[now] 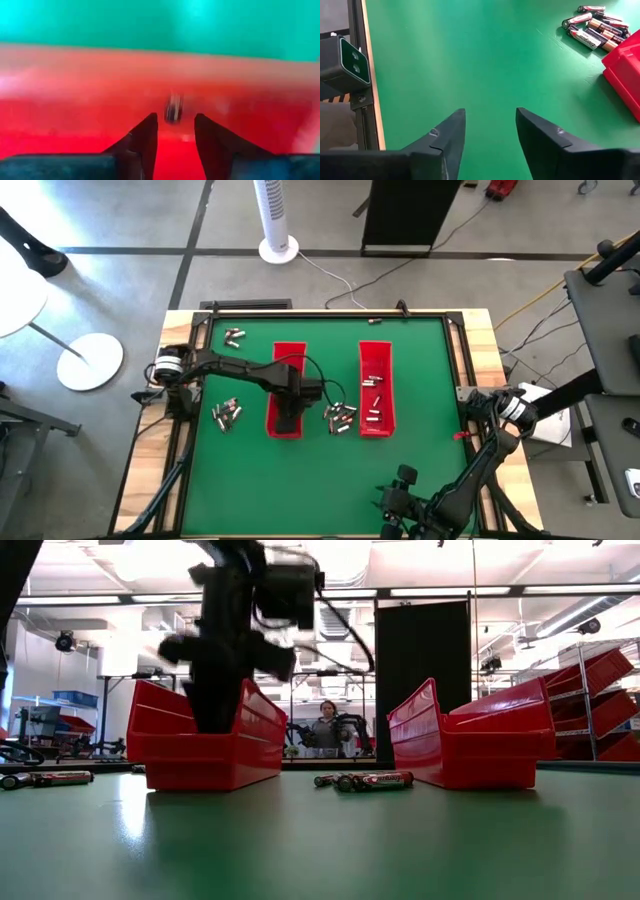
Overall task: Sort batteries
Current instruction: Put the brown battery into the left red bin
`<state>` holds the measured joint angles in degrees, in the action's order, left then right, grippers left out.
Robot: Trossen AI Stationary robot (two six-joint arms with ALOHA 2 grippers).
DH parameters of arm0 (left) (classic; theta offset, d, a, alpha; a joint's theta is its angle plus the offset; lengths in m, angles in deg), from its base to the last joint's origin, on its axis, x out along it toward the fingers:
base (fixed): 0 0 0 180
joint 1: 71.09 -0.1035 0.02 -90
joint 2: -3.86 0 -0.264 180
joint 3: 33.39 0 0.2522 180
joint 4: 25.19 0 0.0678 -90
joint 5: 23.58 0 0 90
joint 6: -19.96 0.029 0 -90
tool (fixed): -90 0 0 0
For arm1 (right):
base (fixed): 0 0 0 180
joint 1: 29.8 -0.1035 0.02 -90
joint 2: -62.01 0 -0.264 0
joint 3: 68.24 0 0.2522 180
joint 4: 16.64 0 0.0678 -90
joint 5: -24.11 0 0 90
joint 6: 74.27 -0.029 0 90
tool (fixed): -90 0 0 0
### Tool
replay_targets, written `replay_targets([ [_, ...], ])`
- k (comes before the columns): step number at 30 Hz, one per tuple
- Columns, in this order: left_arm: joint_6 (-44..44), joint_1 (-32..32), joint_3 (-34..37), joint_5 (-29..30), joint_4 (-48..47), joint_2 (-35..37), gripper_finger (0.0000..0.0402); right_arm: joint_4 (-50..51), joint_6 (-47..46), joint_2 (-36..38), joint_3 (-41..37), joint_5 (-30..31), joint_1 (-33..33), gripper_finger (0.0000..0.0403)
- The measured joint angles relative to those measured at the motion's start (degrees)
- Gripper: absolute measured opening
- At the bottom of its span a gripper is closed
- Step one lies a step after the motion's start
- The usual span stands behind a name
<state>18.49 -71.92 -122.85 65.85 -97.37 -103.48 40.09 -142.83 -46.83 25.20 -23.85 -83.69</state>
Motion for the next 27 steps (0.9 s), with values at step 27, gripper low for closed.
replay_targets([
  [27,-46.0,5.7,34.6,7.6,-0.4,47.2,0.0119,0.1,-1.3,0.0,-1.4,3.2,-1.2,0.0217],
])
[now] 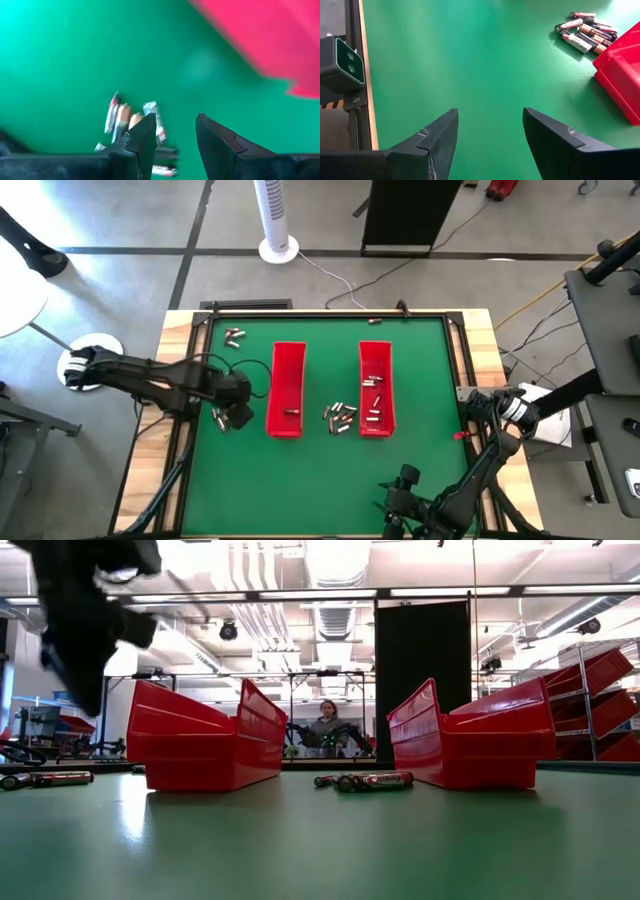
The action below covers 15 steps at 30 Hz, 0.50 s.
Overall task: Sort batteries
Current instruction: Put the brown battery into the left red bin
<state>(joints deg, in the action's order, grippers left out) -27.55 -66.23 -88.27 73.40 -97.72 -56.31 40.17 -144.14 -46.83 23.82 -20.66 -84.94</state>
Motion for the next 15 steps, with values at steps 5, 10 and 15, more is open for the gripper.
replay_targets([
  [5,-3.5,0.0,5.4,0.0,1.1,-0.5,0.0121,0.1,0.0,0.0,0.0,0.0,0.0,0.0215],
  [10,-8.6,0.0,7.2,-0.6,1.2,-2.7,0.0149,0.1,-0.6,0.0,0.0,1.4,0.0,0.0217],
  [15,-12.9,0.3,7.5,-2.7,1.2,-4.0,0.019,0.1,-0.7,0.0,0.0,1.4,0.0,0.0215],
])
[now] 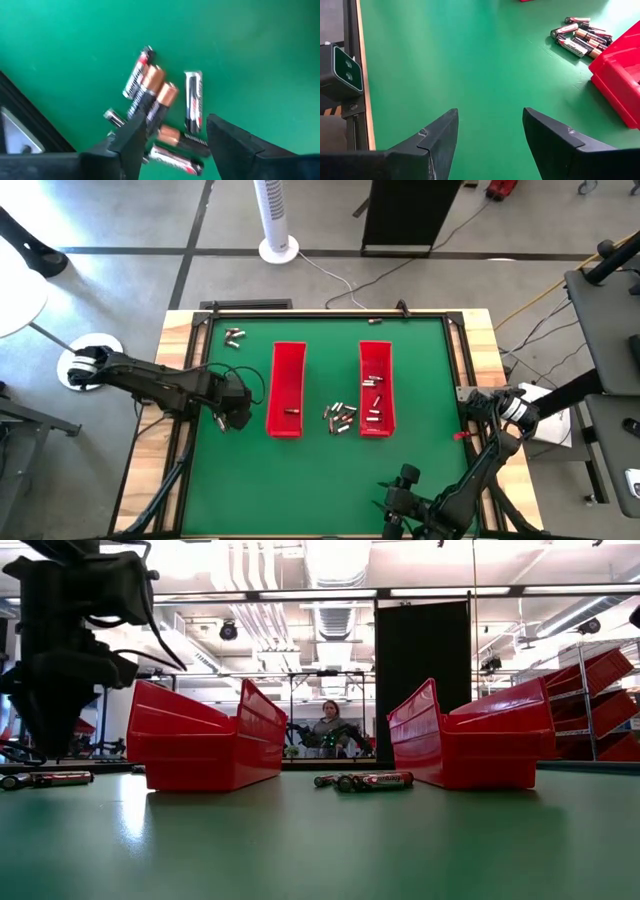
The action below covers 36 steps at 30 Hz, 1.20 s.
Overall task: Sort batteries
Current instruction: Put the brown battery into the left red bin
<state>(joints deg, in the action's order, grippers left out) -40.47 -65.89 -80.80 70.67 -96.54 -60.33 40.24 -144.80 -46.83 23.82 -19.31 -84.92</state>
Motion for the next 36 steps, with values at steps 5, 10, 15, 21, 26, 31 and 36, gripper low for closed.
replay_targets([
  [5,-2.0,1.2,0.1,-2.2,0.0,-0.9,0.0209,0.0,0.0,0.0,0.0,0.0,0.0,0.0215],
  [10,-4.3,1.9,1.0,-3.5,0.3,-2.4,0.021,0.0,0.0,0.0,0.0,0.0,0.0,0.0216],
  [15,-4.9,1.9,0.9,-3.9,0.7,-4.6,0.021,0.0,0.0,0.0,-0.1,0.0,0.0,0.0213],
  [21,-5.3,2.3,0.7,-6.6,2.3,-7.8,0.021,0.0,0.0,0.0,-0.1,-0.1,0.0,0.021],
  [26,-6.5,4.3,0.6,-7.5,3.1,-10.5,0.021,0.0,0.0,0.0,-0.1,-0.2,0.0,0.0211],
  [31,-6.4,5.7,0.2,-8.0,3.6,-12.6,0.0211,-0.1,0.0,0.0,-0.1,-0.3,0.0,0.0206],
  [36,-5.4,5.9,-0.7,-6.3,4.1,-13.9,0.021,-0.2,-0.2,0.0,-0.1,-0.3,0.0,0.0207],
])
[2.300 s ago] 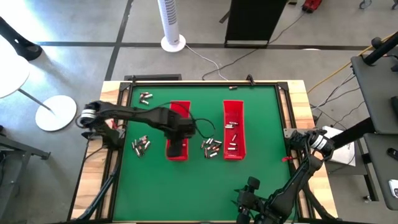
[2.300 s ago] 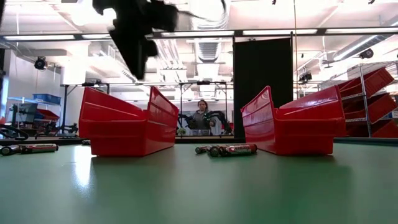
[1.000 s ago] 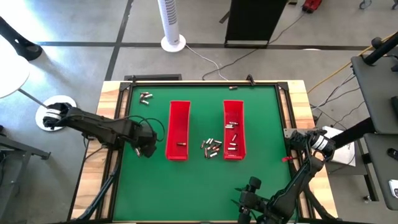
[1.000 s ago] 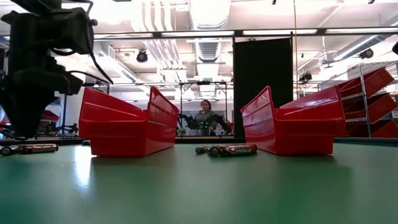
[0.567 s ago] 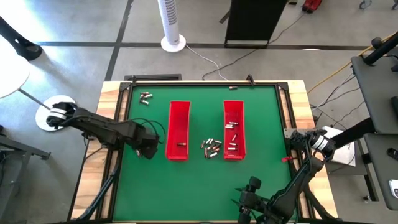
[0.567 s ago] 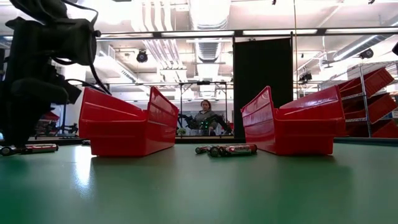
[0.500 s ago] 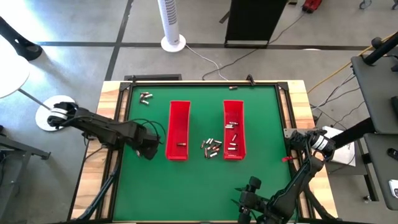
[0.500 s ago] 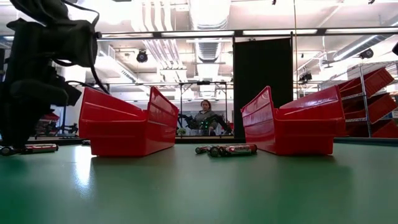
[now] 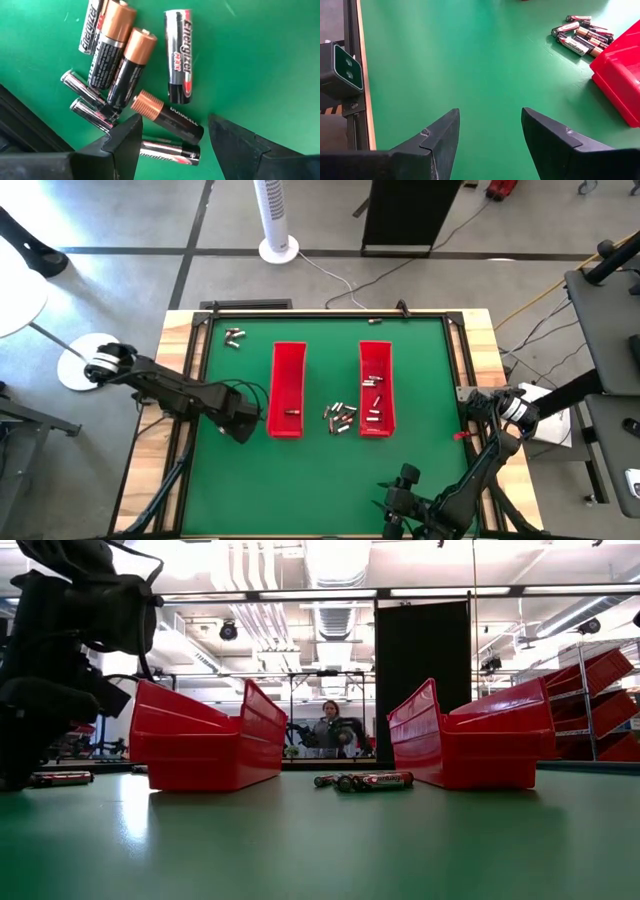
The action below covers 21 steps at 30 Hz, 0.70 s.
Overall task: Sort batteries
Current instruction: Put the brown battery into the left red bin
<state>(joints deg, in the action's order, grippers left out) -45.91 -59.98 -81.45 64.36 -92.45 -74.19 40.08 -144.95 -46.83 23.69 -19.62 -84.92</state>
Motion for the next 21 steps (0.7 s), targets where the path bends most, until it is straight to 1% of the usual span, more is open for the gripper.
replay_targets([
  [6,-0.1,0.0,-0.6,0.1,0.7,-1.3,0.0199,0.0,-0.7,0.0,0.0,-0.3,0.0,0.0203],
  [15,0.4,0.1,-1.1,0.4,1.0,-1.8,0.0159,0.0,-0.7,0.0,0.0,-0.4,0.0,0.0204],
  [21,0.6,1.6,-1.6,1.7,1.3,-1.8,0.0154,0.0,-0.7,0.0,0.0,-0.4,0.0,0.0205],
])
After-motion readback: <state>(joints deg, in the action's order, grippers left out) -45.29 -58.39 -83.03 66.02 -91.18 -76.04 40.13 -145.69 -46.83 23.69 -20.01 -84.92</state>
